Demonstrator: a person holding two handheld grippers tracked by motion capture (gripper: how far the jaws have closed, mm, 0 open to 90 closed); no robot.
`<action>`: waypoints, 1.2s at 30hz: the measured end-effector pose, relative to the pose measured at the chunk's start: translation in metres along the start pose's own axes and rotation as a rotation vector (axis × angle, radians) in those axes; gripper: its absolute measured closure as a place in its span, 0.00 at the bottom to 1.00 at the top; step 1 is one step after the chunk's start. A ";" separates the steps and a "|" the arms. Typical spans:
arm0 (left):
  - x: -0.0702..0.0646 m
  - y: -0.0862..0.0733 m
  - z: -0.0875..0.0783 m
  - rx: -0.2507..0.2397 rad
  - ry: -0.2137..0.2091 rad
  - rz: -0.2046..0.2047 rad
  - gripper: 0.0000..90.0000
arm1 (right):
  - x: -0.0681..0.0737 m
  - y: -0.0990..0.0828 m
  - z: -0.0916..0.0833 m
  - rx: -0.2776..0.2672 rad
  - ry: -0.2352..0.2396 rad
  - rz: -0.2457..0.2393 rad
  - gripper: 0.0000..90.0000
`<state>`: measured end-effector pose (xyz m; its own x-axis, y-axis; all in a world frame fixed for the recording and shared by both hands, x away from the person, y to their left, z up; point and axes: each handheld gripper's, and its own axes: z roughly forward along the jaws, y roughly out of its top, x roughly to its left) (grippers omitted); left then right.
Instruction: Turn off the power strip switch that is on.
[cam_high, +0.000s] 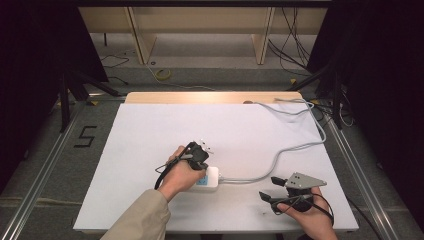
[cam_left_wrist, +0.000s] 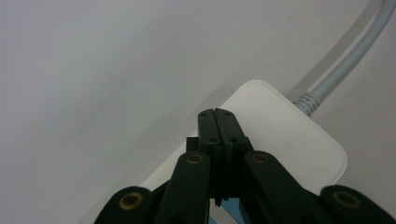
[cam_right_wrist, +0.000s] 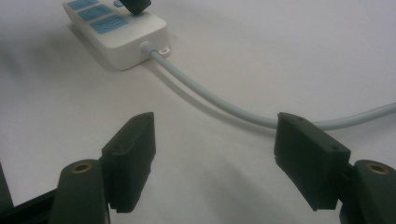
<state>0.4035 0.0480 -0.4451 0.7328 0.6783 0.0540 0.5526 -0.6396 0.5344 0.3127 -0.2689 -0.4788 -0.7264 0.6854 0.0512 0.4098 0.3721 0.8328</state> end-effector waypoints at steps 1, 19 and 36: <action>0.000 0.000 0.000 0.000 0.001 0.000 1.00 | 0.000 0.000 0.000 0.000 0.000 0.000 0.34; 0.000 0.000 0.000 -0.003 0.004 0.000 1.00 | 0.000 0.000 0.000 0.000 0.000 0.001 0.34; 0.003 -0.005 -0.009 -0.109 0.008 -0.014 0.99 | 0.000 0.000 0.000 -0.001 0.000 0.007 0.34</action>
<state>0.3994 0.0563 -0.4396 0.7215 0.6904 0.0526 0.5164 -0.5871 0.6234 0.3123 -0.2691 -0.4786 -0.7235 0.6880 0.0568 0.4141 0.3666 0.8331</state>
